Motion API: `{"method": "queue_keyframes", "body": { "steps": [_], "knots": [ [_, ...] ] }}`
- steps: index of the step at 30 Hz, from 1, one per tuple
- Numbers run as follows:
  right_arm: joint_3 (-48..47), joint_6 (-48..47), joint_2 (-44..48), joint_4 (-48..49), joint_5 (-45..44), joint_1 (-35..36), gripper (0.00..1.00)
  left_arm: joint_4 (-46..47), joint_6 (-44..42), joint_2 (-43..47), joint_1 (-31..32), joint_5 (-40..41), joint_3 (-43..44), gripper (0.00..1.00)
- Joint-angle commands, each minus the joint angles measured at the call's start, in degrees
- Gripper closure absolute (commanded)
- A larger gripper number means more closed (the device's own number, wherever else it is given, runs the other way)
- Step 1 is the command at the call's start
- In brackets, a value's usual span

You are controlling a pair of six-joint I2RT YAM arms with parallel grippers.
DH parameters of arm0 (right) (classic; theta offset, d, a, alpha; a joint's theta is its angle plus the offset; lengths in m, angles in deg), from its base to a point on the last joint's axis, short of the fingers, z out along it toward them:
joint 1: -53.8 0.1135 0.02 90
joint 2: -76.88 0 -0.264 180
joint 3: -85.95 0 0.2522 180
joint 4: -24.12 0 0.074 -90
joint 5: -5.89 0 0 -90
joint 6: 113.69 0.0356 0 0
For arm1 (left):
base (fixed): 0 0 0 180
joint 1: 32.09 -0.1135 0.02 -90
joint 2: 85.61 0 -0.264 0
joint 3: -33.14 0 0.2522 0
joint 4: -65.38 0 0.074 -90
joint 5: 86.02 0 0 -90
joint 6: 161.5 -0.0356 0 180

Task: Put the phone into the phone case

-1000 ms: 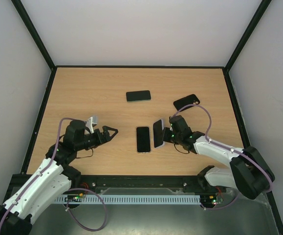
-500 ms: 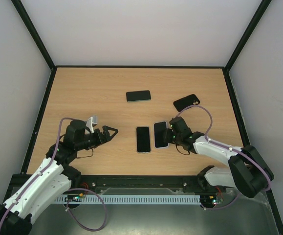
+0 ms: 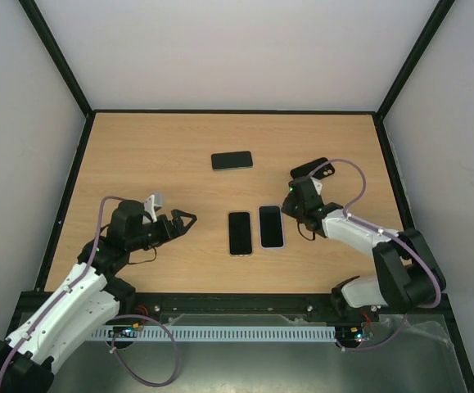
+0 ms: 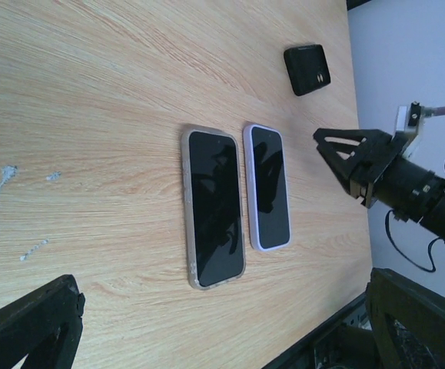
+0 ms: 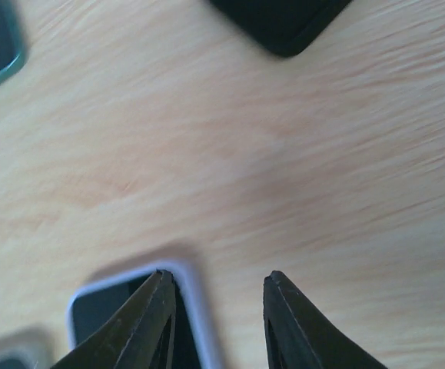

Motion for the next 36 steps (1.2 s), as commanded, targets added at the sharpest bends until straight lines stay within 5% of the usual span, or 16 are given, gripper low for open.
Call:
{"method": "queue_keyframes", "body": {
  "steps": [1,9,36],
  "knots": [
    [-3.4,3.4,-2.9,0.8,-5.9,-6.3,0.68,-1.0,-1.4,-0.4,-0.2,2.3,-0.2,0.01],
    [-8.4,8.2,-8.8,3.2,-3.1,-15.6,0.72,-1.7,-2.2,-0.7,-0.2,3.8,0.7,0.01],
    [-17.0,14.3,-27.1,8.8,0.6,-18.4,0.75,-2.0,-3.5,-2.0,-0.2,4.2,1.2,0.01]
  ]
}}
